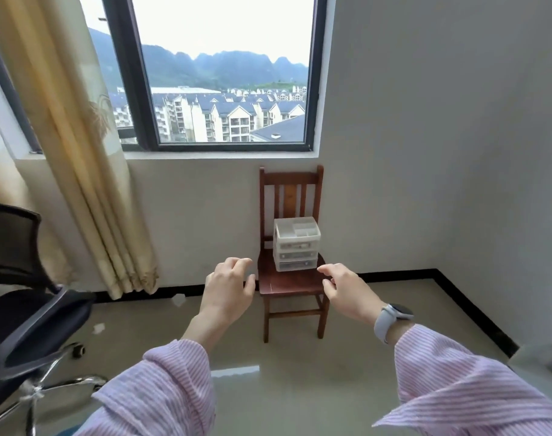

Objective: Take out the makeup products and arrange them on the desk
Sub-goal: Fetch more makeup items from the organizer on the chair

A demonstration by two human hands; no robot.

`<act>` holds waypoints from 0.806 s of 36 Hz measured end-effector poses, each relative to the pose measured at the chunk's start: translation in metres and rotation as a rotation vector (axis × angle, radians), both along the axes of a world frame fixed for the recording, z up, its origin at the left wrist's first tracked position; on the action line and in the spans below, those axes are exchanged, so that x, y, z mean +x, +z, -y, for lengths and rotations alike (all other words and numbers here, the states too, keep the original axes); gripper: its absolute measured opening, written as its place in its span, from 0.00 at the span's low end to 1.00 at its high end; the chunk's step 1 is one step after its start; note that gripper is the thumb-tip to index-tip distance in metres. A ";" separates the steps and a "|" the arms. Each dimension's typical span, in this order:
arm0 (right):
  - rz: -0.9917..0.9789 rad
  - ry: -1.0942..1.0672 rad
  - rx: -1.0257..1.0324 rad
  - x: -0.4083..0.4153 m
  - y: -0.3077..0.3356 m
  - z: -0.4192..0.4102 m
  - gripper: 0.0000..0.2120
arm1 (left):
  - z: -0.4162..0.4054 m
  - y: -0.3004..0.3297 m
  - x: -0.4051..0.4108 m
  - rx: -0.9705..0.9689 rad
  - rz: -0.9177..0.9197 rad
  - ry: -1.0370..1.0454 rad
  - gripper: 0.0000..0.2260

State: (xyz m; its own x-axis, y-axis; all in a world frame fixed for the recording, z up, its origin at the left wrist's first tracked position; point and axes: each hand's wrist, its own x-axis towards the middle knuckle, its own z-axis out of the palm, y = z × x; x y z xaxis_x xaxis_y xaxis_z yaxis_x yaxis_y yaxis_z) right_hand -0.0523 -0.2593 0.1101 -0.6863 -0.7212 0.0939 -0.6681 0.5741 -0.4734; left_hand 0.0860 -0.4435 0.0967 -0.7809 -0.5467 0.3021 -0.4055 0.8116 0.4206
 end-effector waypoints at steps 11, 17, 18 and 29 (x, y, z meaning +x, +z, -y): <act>0.226 -0.140 -0.050 -0.198 -0.052 0.125 0.15 | 0.136 -0.046 -0.205 0.081 0.089 -0.038 0.18; 0.376 -0.259 -0.037 -0.279 -0.111 0.151 0.15 | 0.162 -0.104 -0.290 0.192 0.162 -0.075 0.18; 0.407 -0.278 -0.027 -0.293 -0.122 0.157 0.15 | 0.167 -0.115 -0.304 0.208 0.181 -0.073 0.18; 1.069 -0.625 -0.339 -0.471 -0.241 0.250 0.13 | 0.223 -0.228 -0.462 0.321 0.244 0.059 0.19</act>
